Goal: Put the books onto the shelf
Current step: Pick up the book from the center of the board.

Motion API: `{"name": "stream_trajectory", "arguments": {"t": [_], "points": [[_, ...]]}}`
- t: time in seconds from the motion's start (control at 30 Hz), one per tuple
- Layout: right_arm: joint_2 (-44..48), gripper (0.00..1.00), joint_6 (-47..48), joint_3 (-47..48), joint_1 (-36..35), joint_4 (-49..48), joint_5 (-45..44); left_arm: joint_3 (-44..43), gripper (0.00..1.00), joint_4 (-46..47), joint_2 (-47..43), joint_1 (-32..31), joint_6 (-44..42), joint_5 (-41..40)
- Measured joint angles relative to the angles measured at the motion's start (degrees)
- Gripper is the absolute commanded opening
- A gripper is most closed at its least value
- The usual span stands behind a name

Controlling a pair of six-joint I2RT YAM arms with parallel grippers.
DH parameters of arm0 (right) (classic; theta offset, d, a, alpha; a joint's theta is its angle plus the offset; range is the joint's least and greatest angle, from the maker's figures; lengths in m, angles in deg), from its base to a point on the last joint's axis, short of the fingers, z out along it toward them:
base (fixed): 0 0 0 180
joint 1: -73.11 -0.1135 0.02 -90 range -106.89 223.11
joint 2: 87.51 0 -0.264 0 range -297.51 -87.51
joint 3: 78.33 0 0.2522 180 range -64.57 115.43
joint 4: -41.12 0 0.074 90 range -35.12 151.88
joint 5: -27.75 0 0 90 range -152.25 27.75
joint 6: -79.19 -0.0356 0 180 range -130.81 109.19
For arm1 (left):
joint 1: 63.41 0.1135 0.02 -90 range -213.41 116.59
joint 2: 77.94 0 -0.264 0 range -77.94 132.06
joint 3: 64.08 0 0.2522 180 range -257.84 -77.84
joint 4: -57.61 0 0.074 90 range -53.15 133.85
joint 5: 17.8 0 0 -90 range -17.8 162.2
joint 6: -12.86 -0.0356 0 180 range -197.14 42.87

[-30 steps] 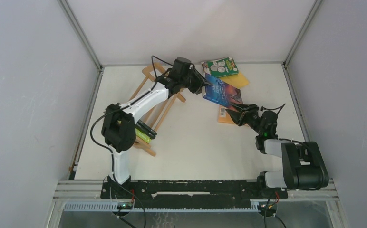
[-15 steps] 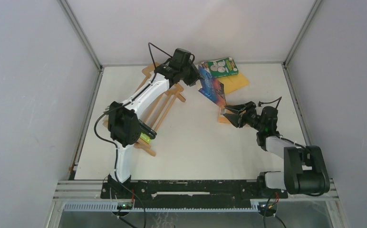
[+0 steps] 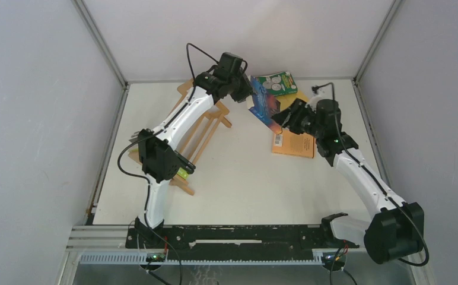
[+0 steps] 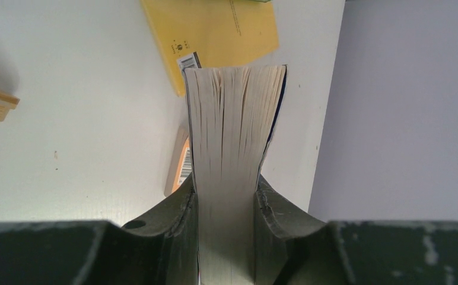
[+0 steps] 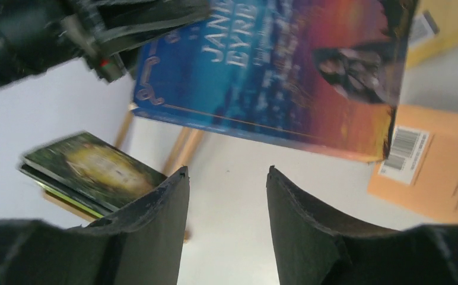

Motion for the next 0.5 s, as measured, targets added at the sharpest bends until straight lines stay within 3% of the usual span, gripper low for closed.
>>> {"name": "stream_trajectory", "arguments": {"t": [0.3,0.5], "points": [[0.3,0.59,28.7,5.6,-22.8,7.0,-32.3,-1.5,0.0,-5.3,0.0,-0.5,-0.9,0.1],[-1.9,0.6,39.8,5.5,-31.3,6.5,-48.5,-1.6,0.0,-6.6,0.0,-0.5,-0.8,0.5]]}}
